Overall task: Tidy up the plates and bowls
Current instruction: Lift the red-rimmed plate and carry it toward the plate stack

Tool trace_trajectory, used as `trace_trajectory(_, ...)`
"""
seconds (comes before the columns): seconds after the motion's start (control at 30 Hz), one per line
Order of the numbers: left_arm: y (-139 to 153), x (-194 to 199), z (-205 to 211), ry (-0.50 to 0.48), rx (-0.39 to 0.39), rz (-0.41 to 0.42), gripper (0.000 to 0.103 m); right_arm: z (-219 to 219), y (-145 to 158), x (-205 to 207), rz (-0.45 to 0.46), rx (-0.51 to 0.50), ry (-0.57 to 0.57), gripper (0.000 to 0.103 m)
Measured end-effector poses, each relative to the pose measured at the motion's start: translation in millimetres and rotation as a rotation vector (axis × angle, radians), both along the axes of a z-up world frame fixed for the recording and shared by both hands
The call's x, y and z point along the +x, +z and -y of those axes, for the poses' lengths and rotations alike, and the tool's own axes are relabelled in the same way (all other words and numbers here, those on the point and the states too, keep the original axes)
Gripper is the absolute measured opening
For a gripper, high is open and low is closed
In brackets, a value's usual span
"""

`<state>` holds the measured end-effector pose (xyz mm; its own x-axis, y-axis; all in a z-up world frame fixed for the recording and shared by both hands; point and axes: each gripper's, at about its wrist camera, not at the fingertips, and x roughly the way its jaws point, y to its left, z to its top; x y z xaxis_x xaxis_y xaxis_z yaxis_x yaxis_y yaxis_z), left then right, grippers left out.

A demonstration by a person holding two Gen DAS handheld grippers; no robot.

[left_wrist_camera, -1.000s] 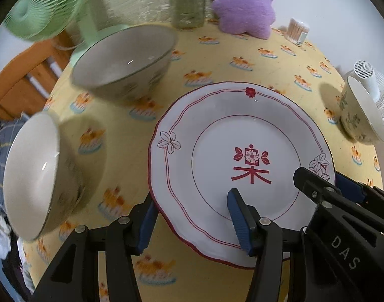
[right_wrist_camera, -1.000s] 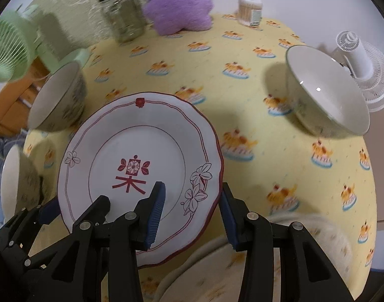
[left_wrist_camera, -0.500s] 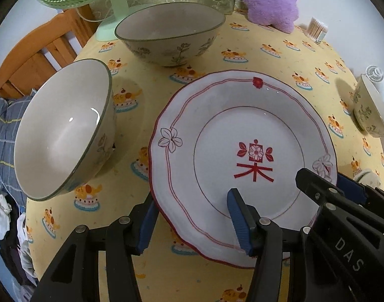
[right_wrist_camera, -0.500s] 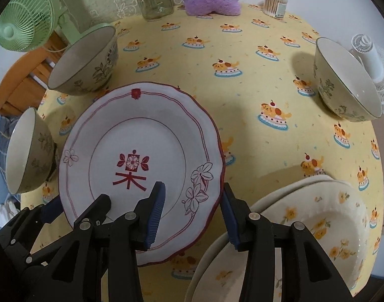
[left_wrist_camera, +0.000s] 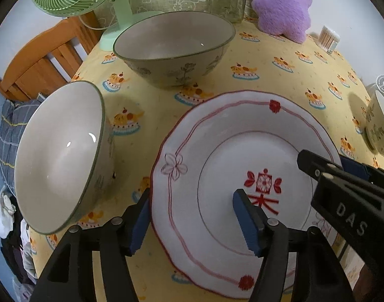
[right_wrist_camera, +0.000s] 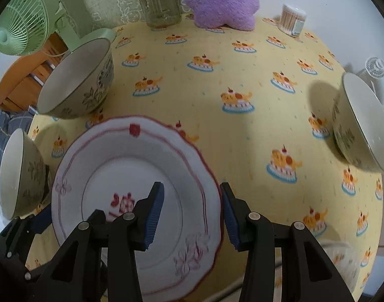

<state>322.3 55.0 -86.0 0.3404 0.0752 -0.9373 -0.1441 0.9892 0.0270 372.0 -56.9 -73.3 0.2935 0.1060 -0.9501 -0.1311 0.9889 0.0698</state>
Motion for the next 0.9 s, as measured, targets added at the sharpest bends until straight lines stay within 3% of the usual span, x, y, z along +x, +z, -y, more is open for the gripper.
trace_trajectory(0.23, -0.9, 2.0, 0.8, 0.005, -0.001, 0.005, 0.069, -5.9, -7.8, 3.7, 0.0, -0.04, 0.028, 0.048)
trace_trajectory(0.43, 3.0, 1.3, -4.1, 0.019, -0.034, -0.011, 0.066, -6.0, -4.9, -0.5, -0.017, -0.054, 0.047, 0.049)
trace_trajectory(0.53, 5.8, -3.9, -1.5, -0.005, -0.013, -0.01, 0.066, -4.0, -3.5, -7.6, -0.038, -0.047, 0.033, 0.049)
trace_trajectory(0.9, 31.3, -34.3, -9.5, -0.029, -0.039, 0.008, 0.066, -10.5, 26.8, -41.2, -0.014, -0.054, 0.006, 0.049)
